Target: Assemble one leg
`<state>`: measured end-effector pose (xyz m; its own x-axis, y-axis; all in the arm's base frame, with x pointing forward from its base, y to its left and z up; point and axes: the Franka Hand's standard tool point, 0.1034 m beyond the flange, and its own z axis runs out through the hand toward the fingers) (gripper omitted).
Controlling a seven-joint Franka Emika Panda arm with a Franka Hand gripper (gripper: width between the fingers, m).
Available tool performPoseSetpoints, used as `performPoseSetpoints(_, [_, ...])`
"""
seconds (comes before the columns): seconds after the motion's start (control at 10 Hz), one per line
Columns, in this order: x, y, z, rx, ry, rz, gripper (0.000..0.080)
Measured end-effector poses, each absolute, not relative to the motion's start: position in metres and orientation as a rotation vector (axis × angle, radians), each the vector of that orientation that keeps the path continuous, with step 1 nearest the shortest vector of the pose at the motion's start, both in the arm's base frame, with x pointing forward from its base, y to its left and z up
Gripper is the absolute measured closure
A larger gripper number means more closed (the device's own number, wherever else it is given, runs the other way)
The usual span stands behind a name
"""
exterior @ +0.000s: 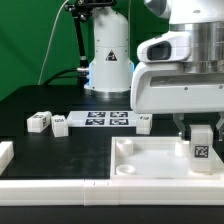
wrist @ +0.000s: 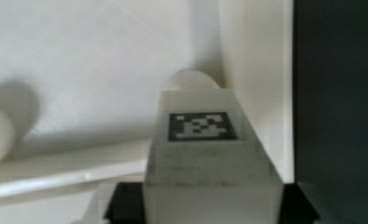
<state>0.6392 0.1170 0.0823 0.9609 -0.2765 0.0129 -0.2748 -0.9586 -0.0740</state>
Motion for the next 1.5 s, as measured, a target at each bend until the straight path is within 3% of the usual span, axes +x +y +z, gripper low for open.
performPoseSetpoints(0.9, [0.638,0.112,0.081,-2.548,1.695,0.024,0.0508])
performPoseSetpoints(1.2, [0.638,0.114,0.081,-2.636,1.562,0.019,0.0508])
performPoseSetpoints(1.3, [0.636,0.119,0.081,-2.711,1.433,0.021,0.0317])
performPoseSetpoints(1.4, [0.635,0.123,0.081,-2.786,1.285,0.022,0.0317])
performPoseSetpoints(1.5, [0.636,0.125,0.082,-2.863,1.101,0.018,0.0205])
